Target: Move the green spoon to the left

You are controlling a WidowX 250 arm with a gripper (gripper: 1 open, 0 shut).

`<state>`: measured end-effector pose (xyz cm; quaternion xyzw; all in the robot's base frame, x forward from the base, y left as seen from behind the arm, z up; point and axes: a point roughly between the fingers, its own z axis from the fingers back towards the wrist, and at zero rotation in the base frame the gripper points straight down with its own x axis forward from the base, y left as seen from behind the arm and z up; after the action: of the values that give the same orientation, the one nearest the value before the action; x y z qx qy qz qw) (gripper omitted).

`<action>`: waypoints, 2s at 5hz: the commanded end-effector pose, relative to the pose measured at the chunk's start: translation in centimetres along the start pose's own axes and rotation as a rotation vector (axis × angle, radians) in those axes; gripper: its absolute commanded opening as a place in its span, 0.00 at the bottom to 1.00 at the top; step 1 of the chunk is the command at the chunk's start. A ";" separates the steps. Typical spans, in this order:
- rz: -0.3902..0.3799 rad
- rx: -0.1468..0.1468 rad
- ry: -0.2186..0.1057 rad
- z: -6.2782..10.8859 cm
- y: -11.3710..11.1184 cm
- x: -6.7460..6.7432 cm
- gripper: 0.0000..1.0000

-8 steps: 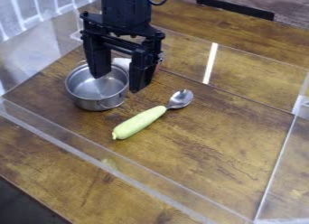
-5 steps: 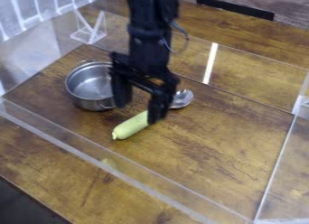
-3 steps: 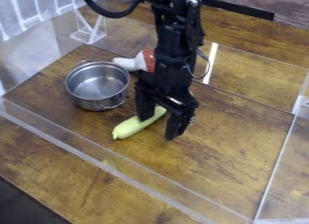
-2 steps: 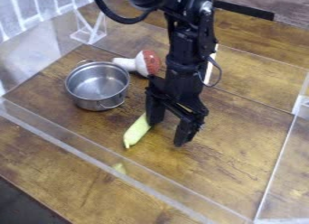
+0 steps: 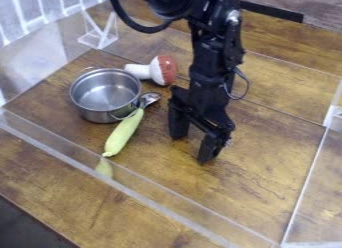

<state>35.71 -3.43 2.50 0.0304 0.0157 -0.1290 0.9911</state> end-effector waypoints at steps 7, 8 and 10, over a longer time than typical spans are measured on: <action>0.337 -0.011 -0.099 5.0 1.9 -0.1 0.00; 0.348 -0.013 -0.112 5.7 1.0 0.5 1.00; 0.272 -0.019 -0.110 3.2 2.6 0.9 1.00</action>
<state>36.59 -1.74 4.21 0.0168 -0.0159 0.0020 0.9997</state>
